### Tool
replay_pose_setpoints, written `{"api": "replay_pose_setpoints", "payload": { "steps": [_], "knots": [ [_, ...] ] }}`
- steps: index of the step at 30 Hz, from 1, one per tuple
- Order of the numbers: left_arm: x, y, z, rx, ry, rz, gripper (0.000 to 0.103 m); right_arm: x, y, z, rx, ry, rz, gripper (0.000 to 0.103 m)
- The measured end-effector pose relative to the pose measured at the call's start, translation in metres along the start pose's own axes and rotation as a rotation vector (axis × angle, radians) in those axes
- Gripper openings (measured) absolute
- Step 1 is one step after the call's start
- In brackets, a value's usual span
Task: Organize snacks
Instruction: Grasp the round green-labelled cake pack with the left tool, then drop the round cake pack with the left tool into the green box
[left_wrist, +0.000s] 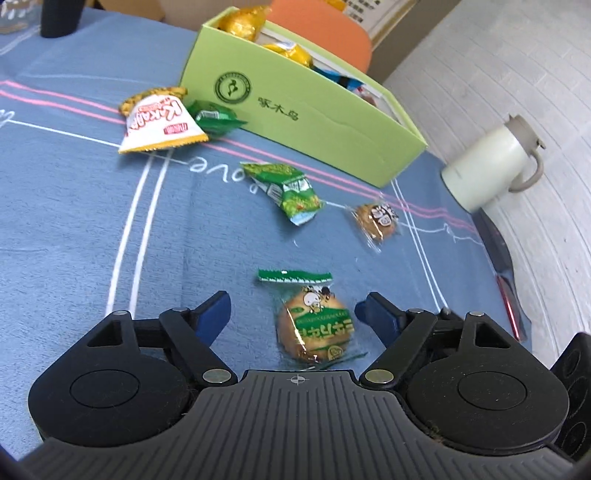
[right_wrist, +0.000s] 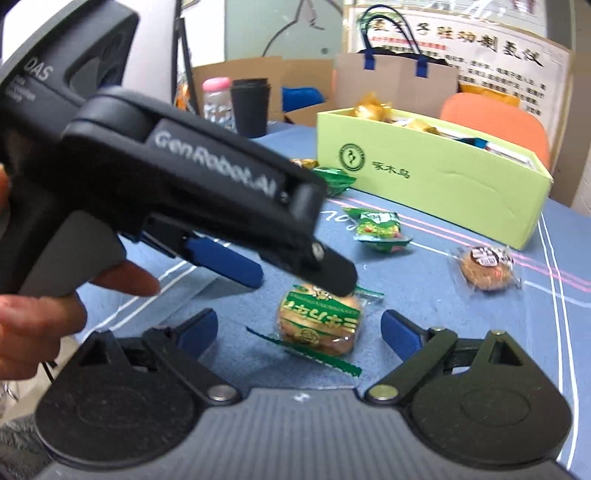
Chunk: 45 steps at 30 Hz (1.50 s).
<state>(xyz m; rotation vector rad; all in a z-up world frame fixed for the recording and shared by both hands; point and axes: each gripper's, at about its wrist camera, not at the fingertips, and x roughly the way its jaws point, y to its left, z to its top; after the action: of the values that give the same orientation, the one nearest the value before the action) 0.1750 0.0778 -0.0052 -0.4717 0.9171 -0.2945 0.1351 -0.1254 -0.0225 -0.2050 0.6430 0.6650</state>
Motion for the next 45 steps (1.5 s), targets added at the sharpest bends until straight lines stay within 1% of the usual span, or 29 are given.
{"api": "replay_pose_setpoints", "payload": {
  "steps": [3,5,6,7,8,9,11,12,15,18,20,22,25,28,30,33,34,35,36,37,38,39,40,42,44,45],
  "knots": [
    [0.006,-0.007,-0.001,0.032,0.017,0.018,0.059,0.000,-0.003,-0.005,0.053,-0.011,-0.003,0.094],
    [0.009,-0.013,-0.003,0.064,0.008,0.032,0.058,0.000,-0.004,-0.007,0.073,-0.024,-0.017,0.093],
    [0.010,-0.016,-0.004,0.079,0.007,0.038,0.050,0.000,-0.004,-0.008,0.079,-0.029,-0.018,0.084],
    [0.012,-0.017,-0.005,0.093,0.009,0.044,0.032,0.002,-0.004,-0.009,0.083,-0.029,-0.014,0.077],
    [0.014,-0.019,-0.006,0.106,0.020,0.045,0.021,0.002,-0.003,-0.010,0.069,-0.039,-0.024,0.065],
    [0.014,-0.022,-0.008,0.110,0.021,0.042,0.019,0.001,0.000,-0.011,0.048,-0.043,-0.036,0.065],
    [0.012,-0.021,-0.008,0.095,0.021,0.026,0.016,-0.003,0.000,-0.011,0.056,-0.039,-0.043,0.065],
    [0.009,-0.021,-0.007,0.087,0.016,0.016,0.012,-0.005,-0.002,-0.011,0.063,-0.044,-0.040,0.065],
    [-0.001,-0.029,0.006,0.088,-0.023,-0.021,0.011,-0.017,-0.007,-0.001,0.061,-0.076,-0.048,0.065],
    [-0.008,-0.045,0.030,0.136,-0.085,-0.031,0.011,-0.023,-0.018,0.022,0.023,-0.126,-0.072,0.065],
    [-0.009,-0.052,0.054,0.149,-0.127,-0.050,0.011,-0.021,-0.028,0.042,-0.011,-0.154,-0.088,0.065],
    [-0.006,-0.058,0.086,0.156,-0.167,-0.070,0.012,-0.017,-0.042,0.068,-0.048,-0.187,-0.112,0.065],
    [0.004,-0.063,0.135,0.157,-0.211,-0.086,0.012,-0.002,-0.069,0.108,-0.087,-0.226,-0.150,0.065],
    [0.024,-0.064,0.173,0.148,-0.234,-0.084,0.012,0.022,-0.095,0.138,-0.082,-0.250,-0.175,0.065],
    [0.039,-0.060,0.191,0.129,-0.242,-0.061,0.012,0.041,-0.113,0.151,-0.052,-0.253,-0.168,0.065],
    [0.063,-0.049,0.210,0.104,-0.231,-0.029,0.012,0.070,-0.128,0.163,-0.045,-0.222,-0.153,0.065],
    [0.069,-0.044,0.214,0.097,-0.220,-0.029,0.014,0.079,-0.131,0.164,-0.055,-0.206,-0.150,0.065],
    [0.074,-0.039,0.218,0.088,-0.209,-0.037,0.015,0.082,-0.131,0.164,-0.061,-0.196,-0.150,0.069],
    [0.077,-0.035,0.221,0.071,-0.204,-0.048,0.026,0.086,-0.134,0.163,-0.059,-0.195,-0.146,0.078],
    [0.076,-0.030,0.222,0.051,-0.208,-0.064,0.042,0.088,-0.134,0.165,-0.052,-0.203,-0.138,0.082],
    [0.070,-0.027,0.222,0.041,-0.236,-0.076,0.050,0.084,-0.136,0.163,-0.046,-0.219,-0.133,0.087],
    [0.061,-0.025,0.220,0.039,-0.280,-0.076,0.060,0.080,-0.137,0.161,-0.045,-0.230,-0.136,0.092],
    [0.051,-0.025,0.216,0.043,-0.322,-0.064,0.063,0.074,-0.137,0.160,-0.056,-0.240,-0.147,0.093],
    [0.030,-0.025,0.211,0.064,-0.385,-0.043,0.066,0.058,-0.136,0.158,-0.104,-0.269,-0.195,0.093],
    [0.010,-0.024,0.201,0.074,-0.428,-0.046,0.071,0.041,-0.133,0.155,-0.143,-0.301,-0.235,0.093],
    [0.000,-0.021,0.197,0.079,-0.445,-0.048,0.074,0.031,-0.128,0.151,-0.150,-0.320,-0.241,0.093]
  ]
}}
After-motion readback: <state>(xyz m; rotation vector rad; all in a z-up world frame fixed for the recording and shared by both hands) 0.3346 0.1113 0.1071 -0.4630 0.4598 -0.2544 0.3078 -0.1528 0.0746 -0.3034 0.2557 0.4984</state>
